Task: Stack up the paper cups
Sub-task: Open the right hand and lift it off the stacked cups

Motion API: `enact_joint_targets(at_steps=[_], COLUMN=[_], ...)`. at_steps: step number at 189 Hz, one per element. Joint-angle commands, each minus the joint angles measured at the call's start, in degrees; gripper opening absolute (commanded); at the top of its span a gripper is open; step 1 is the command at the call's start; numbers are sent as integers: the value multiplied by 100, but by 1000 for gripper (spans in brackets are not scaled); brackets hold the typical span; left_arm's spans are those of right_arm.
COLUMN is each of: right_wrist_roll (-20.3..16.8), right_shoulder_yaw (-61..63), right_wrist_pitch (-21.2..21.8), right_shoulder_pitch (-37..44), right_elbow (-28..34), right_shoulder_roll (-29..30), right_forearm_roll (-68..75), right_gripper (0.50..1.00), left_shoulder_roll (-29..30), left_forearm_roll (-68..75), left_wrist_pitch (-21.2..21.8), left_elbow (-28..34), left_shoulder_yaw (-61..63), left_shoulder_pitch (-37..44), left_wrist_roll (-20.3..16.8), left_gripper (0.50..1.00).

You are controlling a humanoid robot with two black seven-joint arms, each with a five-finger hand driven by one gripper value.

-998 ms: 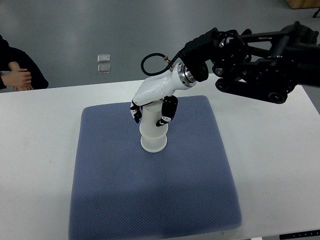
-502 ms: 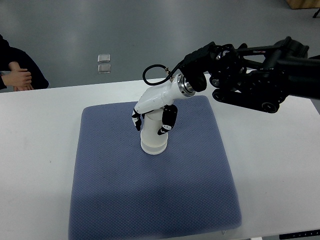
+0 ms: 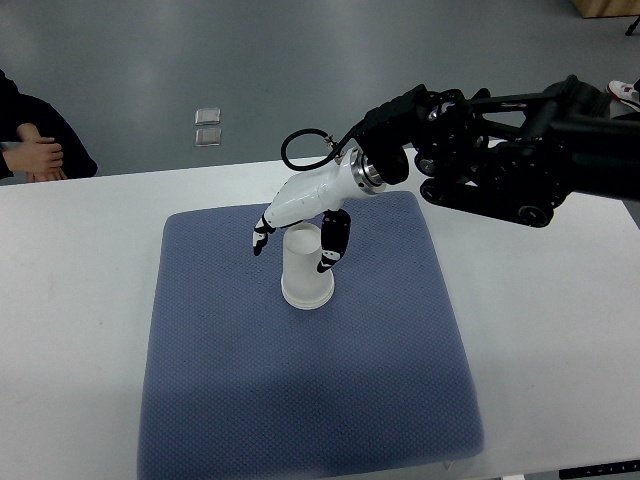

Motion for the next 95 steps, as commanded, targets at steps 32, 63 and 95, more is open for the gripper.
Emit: enact_joint_targets(at_steps=[32,63,95], right_wrist_roll=[1,1,9], right_shoulder_yaw=[38,46,73], right_wrist_pitch=[18,71,97], right_shoulder_pitch=[175,351,491], right_elbow=[0,1,9], right_shoulder_roll=[-98,-221,-274], right_forearm_roll=[75,110,181], right_gripper=[907,911,915], left_shoulder_roll=[0,0,0], left_forearm_roll=[0,0,0], left_wrist_pitch=[0,0,0], left_elbow=[0,0,0], left_shoulder_yaw=[-6,3,-6], left_shoulder_pitch=[0,0,0], left_wrist_roll=[-7,2,-7], left_gripper=[1000,1000,1000])
